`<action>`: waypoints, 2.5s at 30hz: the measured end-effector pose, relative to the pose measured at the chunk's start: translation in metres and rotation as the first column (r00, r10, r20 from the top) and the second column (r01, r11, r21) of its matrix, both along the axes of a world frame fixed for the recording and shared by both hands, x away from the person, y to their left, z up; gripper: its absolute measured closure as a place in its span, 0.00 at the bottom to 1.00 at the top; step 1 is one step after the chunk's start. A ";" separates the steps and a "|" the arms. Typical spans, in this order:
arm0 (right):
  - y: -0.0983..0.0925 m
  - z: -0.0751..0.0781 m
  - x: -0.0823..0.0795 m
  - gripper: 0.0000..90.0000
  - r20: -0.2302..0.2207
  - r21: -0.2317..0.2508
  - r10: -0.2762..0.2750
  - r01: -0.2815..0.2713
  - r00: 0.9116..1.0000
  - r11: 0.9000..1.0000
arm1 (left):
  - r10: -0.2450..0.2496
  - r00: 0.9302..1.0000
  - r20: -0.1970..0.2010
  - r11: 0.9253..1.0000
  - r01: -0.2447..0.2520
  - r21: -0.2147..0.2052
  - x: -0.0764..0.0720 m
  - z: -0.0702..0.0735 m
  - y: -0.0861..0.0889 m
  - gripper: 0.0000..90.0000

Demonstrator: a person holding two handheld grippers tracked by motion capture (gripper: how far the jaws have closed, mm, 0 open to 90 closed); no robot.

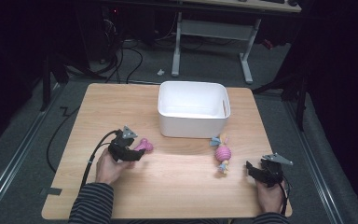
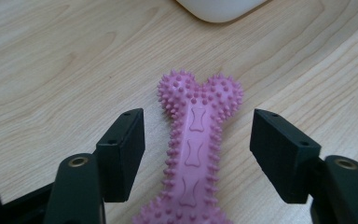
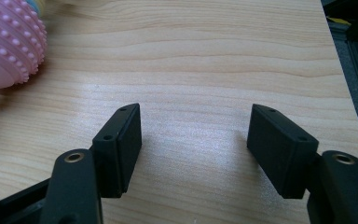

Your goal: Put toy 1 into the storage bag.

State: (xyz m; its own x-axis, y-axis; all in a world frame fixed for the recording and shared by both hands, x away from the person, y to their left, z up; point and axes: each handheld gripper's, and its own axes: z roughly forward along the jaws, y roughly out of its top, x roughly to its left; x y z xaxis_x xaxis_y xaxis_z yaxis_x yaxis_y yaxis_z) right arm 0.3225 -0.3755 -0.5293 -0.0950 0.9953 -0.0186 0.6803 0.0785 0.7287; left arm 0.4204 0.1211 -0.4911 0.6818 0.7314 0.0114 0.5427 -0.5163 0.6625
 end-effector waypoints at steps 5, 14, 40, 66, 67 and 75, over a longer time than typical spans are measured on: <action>0.000 0.000 0.000 0.40 0.000 0.000 0.000 0.000 1.000 1.000 | 0.004 1.000 -0.014 1.000 -0.004 0.017 0.005 -0.007 -0.003 0.43; 0.000 0.000 0.000 0.40 0.000 0.000 0.000 0.000 1.000 1.000 | -0.002 1.000 -0.026 0.998 0.004 0.055 0.009 -0.015 -0.005 0.50; 0.000 0.000 0.000 0.40 -0.001 0.001 0.000 0.000 1.000 1.000 | -0.030 0.998 -0.053 0.998 0.033 0.058 0.011 -0.022 -0.006 0.61; 0.000 0.000 0.000 0.39 -0.002 0.002 0.001 -0.001 1.000 1.000 | -0.039 0.998 -0.055 0.997 0.043 0.066 0.008 -0.018 -0.003 0.65; 0.000 0.000 0.000 0.39 -0.001 0.001 0.001 -0.001 1.000 1.000 | -0.041 0.998 -0.056 0.997 0.044 0.062 0.008 -0.017 -0.002 0.65; 0.000 0.000 0.000 0.39 -0.002 0.002 0.001 -0.001 1.000 1.000 | -0.037 0.998 -0.052 0.999 0.038 0.006 0.004 -0.005 0.005 0.66</action>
